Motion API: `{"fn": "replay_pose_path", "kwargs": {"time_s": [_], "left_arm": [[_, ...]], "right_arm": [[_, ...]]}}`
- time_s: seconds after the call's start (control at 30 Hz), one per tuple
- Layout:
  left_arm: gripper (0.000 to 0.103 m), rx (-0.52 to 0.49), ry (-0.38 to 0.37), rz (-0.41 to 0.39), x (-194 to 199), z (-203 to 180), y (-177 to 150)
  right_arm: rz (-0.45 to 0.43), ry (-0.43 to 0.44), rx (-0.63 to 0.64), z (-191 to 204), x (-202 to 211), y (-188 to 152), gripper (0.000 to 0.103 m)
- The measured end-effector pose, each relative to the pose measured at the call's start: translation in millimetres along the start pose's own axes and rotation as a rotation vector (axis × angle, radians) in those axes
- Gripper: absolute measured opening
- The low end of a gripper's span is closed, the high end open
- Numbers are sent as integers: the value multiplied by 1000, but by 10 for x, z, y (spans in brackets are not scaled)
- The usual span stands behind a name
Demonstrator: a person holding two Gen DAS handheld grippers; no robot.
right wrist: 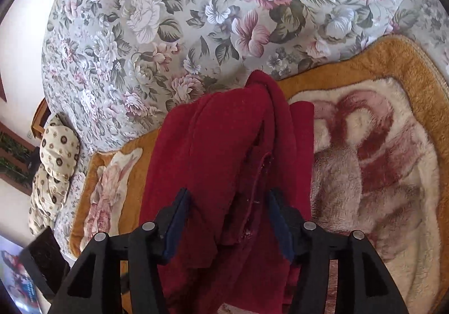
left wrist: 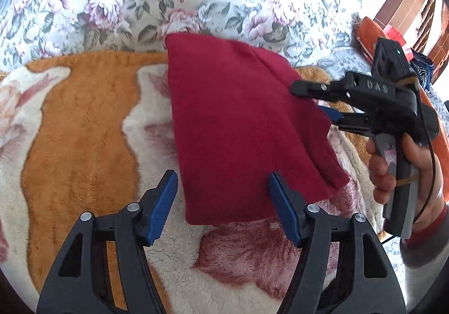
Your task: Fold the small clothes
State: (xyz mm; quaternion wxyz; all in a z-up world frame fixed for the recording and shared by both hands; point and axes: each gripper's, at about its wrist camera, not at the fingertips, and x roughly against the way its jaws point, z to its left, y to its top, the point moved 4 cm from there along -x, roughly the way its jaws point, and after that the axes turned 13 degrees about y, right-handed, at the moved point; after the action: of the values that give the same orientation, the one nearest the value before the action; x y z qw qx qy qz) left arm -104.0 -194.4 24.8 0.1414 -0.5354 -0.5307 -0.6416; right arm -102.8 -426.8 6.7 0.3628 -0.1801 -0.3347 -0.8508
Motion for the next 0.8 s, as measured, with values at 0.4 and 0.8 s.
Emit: {"fn": "replay_pose_path", "kwargs": {"time_s": [0.4,0.8], "left_arm": [[67,-17,5,-49,-89,-156,197],[67,-41,95,-62,-160,-163,129]], "right_arm": [[-73,-191,269,318,80,179,19],[-63,-196,367,604,459,-284,25]]}}
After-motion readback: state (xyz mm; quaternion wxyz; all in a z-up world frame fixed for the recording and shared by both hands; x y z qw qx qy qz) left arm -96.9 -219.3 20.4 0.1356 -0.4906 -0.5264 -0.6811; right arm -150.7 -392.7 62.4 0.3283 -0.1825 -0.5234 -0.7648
